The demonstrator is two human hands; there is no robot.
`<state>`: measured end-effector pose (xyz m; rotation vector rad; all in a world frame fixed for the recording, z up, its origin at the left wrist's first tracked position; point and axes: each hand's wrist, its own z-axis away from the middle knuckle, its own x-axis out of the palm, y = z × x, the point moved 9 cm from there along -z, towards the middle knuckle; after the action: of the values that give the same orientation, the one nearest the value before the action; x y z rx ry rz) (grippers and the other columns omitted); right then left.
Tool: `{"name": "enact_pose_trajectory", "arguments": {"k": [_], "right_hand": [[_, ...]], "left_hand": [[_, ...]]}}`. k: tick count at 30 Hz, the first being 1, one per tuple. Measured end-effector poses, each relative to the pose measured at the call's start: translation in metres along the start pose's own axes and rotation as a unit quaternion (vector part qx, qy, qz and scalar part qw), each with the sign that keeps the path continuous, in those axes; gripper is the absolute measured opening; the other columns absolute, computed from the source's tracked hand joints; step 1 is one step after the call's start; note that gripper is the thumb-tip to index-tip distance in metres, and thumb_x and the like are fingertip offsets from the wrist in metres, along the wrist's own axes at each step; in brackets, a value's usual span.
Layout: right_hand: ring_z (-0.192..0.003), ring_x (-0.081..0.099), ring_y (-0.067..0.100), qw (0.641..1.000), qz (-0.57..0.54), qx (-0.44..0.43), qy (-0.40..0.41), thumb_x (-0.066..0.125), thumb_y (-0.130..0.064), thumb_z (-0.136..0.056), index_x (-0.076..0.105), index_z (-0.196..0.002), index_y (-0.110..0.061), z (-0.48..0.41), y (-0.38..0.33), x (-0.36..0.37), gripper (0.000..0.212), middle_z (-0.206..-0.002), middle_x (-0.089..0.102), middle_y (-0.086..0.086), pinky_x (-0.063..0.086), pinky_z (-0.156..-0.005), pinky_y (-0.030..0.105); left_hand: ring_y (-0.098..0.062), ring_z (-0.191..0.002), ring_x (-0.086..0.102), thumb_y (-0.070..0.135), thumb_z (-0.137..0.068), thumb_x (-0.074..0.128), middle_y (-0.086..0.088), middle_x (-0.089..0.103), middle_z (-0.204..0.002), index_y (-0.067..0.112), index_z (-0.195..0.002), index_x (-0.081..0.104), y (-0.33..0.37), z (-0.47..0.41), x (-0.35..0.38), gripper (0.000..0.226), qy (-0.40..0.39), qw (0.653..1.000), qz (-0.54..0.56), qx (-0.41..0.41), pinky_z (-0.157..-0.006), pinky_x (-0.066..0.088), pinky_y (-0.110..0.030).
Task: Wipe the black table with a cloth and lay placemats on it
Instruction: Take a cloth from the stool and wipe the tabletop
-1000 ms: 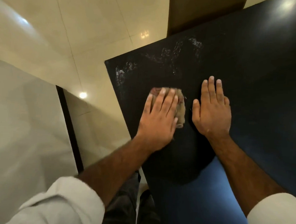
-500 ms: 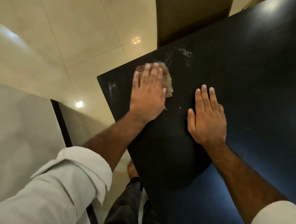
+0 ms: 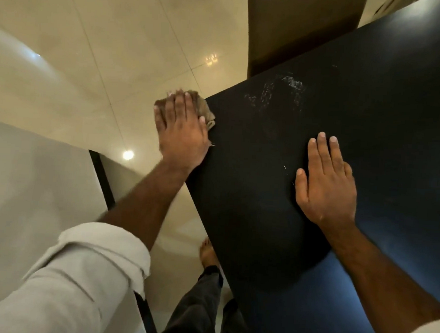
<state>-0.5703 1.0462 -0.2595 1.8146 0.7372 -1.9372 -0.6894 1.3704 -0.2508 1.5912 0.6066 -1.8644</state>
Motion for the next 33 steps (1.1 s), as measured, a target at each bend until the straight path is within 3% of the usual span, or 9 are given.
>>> {"name": "enact_pose_trajectory", "arguments": {"k": [5, 7, 13, 17, 20, 23, 26, 29, 33], "right_hand": [[-0.174, 0.011, 0.028, 1.000, -0.002, -0.004, 0.000, 0.035, -0.046, -0.112, 0.026, -0.176, -0.011, 0.002, 0.000, 0.002, 0.073, -0.186, 0.016, 0.010, 0.039, -0.124, 0.057], [-0.174, 0.011, 0.028, 1.000, 0.000, -0.002, -0.002, 0.035, -0.045, -0.112, 0.026, -0.175, -0.011, 0.002, 0.001, 0.000, 0.073, -0.186, 0.016, 0.010, 0.038, -0.124, 0.057], [-0.173, 0.013, 0.027, 1.000, -0.020, 0.010, -0.006, 0.029, -0.045, -0.114, 0.025, -0.176, -0.010, 0.000, 0.002, -0.005, 0.071, -0.186, 0.017, 0.010, 0.039, -0.128, 0.055], [-0.173, 0.012, 0.028, 0.995, -0.072, 0.073, 0.009, 0.028, -0.049, -0.114, 0.015, -0.177, -0.008, 0.003, 0.012, -0.005, 0.077, -0.187, 0.011, 0.012, 0.034, -0.132, 0.054], [-0.174, 0.010, 0.030, 0.987, -0.114, 0.109, 0.028, 0.029, -0.054, -0.113, 0.009, -0.178, -0.006, 0.005, 0.021, -0.007, 0.083, -0.187, 0.006, 0.014, 0.026, -0.135, 0.053], [-0.173, 0.014, 0.033, 0.976, -0.161, 0.132, 0.067, 0.032, -0.056, -0.112, 0.012, -0.175, 0.003, 0.010, 0.030, -0.015, 0.089, -0.185, 0.011, 0.020, 0.022, -0.139, 0.050], [-0.171, 0.020, 0.036, 0.968, -0.195, 0.127, 0.096, 0.035, -0.050, -0.112, 0.018, -0.172, 0.009, 0.013, 0.034, -0.021, 0.086, -0.183, 0.018, 0.024, 0.025, -0.138, 0.051], [-0.172, 0.020, 0.034, 0.963, -0.216, 0.127, 0.102, 0.037, -0.047, -0.112, 0.018, -0.173, 0.008, 0.013, 0.035, -0.022, 0.084, -0.184, 0.018, 0.021, 0.029, -0.136, 0.054], [-0.173, 0.017, 0.031, 0.964, -0.211, 0.136, 0.088, 0.037, -0.051, -0.112, 0.016, -0.174, 0.005, 0.009, 0.036, -0.020, 0.086, -0.185, 0.016, 0.017, 0.029, -0.136, 0.053]], "left_hand": [[-0.036, -0.173, -0.005, 0.052, -0.114, 0.020, -0.016, -0.005, -0.187, 0.010, -0.177, -0.001, 0.122, 0.073, 0.026, 0.078, -0.006, 0.978, -0.004, 0.208, -0.136, 0.010, -0.066], [-0.034, -0.174, -0.003, 0.052, -0.114, 0.026, -0.015, -0.003, -0.187, 0.011, -0.177, 0.003, 0.128, 0.123, 0.036, 0.078, -0.017, 0.966, 0.005, 0.256, -0.136, 0.012, -0.066], [-0.029, -0.173, -0.011, 0.054, -0.115, 0.016, -0.007, -0.012, -0.187, 0.015, -0.178, 0.000, 0.051, 0.127, 0.041, 0.076, -0.043, 0.987, -0.021, 0.152, -0.138, 0.009, -0.063], [-0.031, -0.174, -0.006, 0.054, -0.114, 0.011, -0.011, -0.005, -0.187, 0.012, -0.178, 0.003, 0.089, 0.047, 0.020, 0.077, -0.007, 0.997, -0.005, 0.082, -0.139, 0.006, -0.062], [-0.034, -0.173, -0.001, 0.052, -0.115, 0.021, -0.015, 0.000, -0.187, 0.010, -0.178, 0.005, 0.173, 0.006, 0.009, 0.078, 0.014, 0.988, -0.002, 0.153, -0.138, 0.009, -0.065], [-0.036, -0.173, 0.000, 0.052, -0.115, 0.030, -0.017, 0.001, -0.186, 0.010, -0.177, 0.004, 0.242, 0.026, 0.018, 0.079, -0.008, 0.951, -0.029, 0.306, -0.136, 0.013, -0.066], [-0.036, -0.173, -0.004, 0.052, -0.111, 0.042, -0.016, -0.003, -0.187, 0.009, -0.177, 0.004, 0.223, 0.089, 0.031, 0.087, -0.041, 0.902, -0.057, 0.426, -0.136, 0.011, -0.065], [-0.032, -0.173, -0.007, 0.056, -0.114, 0.027, -0.012, -0.010, -0.187, 0.012, -0.178, 0.005, 0.161, 0.094, 0.034, 0.081, -0.066, 0.900, -0.078, 0.423, -0.139, 0.007, -0.062], [-0.030, -0.173, -0.013, 0.057, -0.112, 0.007, -0.009, -0.015, -0.187, 0.015, -0.178, -0.007, 0.146, -0.016, 0.016, 0.079, -0.058, 0.945, -0.098, 0.306, -0.139, 0.003, -0.061]]}}
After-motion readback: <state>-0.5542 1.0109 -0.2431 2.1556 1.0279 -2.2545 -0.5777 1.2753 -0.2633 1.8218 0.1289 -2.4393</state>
